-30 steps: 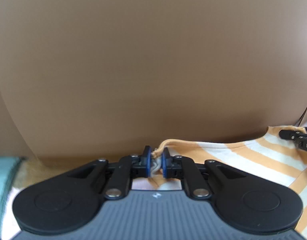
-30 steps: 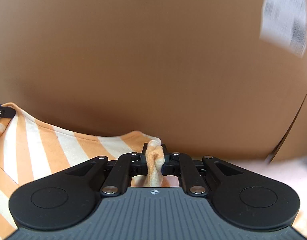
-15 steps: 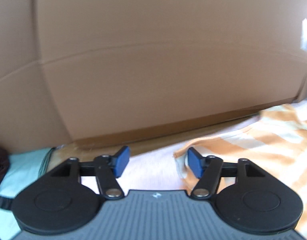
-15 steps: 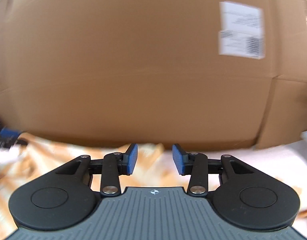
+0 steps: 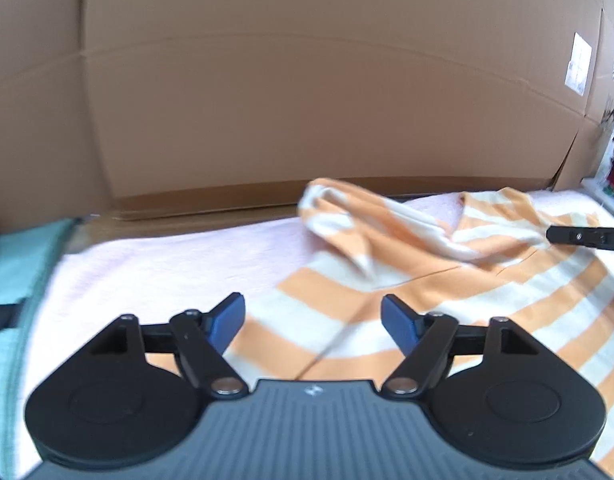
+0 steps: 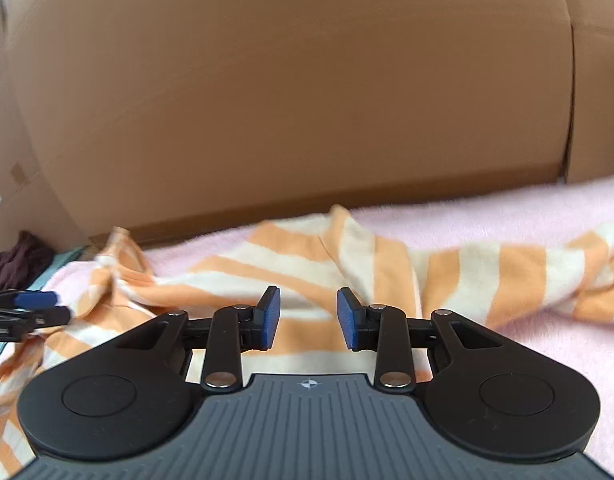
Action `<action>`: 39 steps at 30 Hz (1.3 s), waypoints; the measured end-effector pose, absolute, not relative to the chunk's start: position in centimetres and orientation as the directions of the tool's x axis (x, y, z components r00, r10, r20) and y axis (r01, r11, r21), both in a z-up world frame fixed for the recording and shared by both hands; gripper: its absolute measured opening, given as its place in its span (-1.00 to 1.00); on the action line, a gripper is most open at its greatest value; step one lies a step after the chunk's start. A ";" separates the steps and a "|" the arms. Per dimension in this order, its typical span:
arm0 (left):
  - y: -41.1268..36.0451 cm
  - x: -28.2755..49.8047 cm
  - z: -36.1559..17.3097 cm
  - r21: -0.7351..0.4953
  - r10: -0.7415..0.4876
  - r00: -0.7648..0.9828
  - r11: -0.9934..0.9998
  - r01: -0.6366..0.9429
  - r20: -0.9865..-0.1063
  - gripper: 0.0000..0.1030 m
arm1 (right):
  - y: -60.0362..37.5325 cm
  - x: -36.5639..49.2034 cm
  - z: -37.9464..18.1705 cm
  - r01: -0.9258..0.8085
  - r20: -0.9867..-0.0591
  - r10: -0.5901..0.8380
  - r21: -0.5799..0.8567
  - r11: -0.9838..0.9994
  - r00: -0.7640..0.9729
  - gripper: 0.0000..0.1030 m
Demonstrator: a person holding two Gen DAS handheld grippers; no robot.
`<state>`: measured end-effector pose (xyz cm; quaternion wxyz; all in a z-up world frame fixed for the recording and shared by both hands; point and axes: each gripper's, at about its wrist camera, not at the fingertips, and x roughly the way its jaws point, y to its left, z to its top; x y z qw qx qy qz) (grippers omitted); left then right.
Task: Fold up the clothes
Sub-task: 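Open both grippers and release the shirt fabric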
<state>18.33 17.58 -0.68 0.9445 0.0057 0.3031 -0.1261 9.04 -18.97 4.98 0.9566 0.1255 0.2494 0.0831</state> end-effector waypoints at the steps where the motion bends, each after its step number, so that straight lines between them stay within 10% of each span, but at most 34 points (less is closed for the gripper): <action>1: 17.2 19.0 -0.7 -0.066 -0.232 0.785 0.969 0.238 -0.574 0.63 | -18.7 9.3 5.1 -0.107 -0.436 0.213 0.255 0.961 0.874 -0.23; 9: 17.5 24.1 -2.4 -0.229 -0.258 0.775 0.962 0.150 -0.577 0.55 | -15.1 17.1 3.1 -0.155 -0.490 0.144 0.017 0.988 0.860 0.07; 13: 15.7 25.5 -2.1 -0.079 -0.167 0.804 0.986 0.149 -0.571 -0.59 | -15.7 19.1 2.4 -0.170 -0.526 0.186 0.080 0.982 0.830 -0.90; 15: 15.1 26.4 -2.1 -0.049 -0.143 0.814 0.989 0.140 -0.562 -0.72 | -16.2 18.8 3.0 -0.121 -0.470 0.134 0.057 0.991 0.872 -0.91; 23: 15.9 28.2 -2.5 -0.108 -0.130 0.826 0.991 0.085 -0.548 -0.42 | -22.1 20.4 1.5 0.140 -0.551 0.051 0.297 0.944 0.833 -0.71; 27: 16.4 27.9 -2.1 -0.076 -0.082 0.844 0.996 0.049 -0.530 -0.10 | -22.4 18.2 3.2 0.245 -0.477 -0.088 0.278 0.929 0.875 -0.33; 30: 17.6 27.2 -1.2 -0.117 -0.110 0.861 0.991 0.059 -0.497 -0.27 | -21.9 14.7 5.5 0.237 -0.394 -0.116 0.275 0.932 0.912 -0.25; 33: 19.0 25.0 0.6 -0.188 -0.181 0.863 0.977 0.102 -0.471 -0.13 | -20.3 12.9 5.3 -0.041 -0.466 0.235 0.389 0.920 0.853 -0.05; 36: 19.7 21.1 2.4 -0.158 -0.182 0.872 0.980 0.122 -0.454 0.13 | -19.2 11.5 3.8 -0.116 -0.518 0.380 0.470 0.875 0.766 -0.07; 38: 20.1 17.4 2.9 -0.095 -0.167 0.880 0.986 0.139 -0.445 0.35 | -19.4 10.7 2.8 0.007 -0.550 0.233 0.398 0.917 0.802 -0.19; 39: 20.4 15.3 3.1 -0.064 -0.160 0.883 0.987 0.147 -0.440 0.41 | -19.2 10.0 3.0 0.035 -0.550 0.198 0.383 0.923 0.811 -0.62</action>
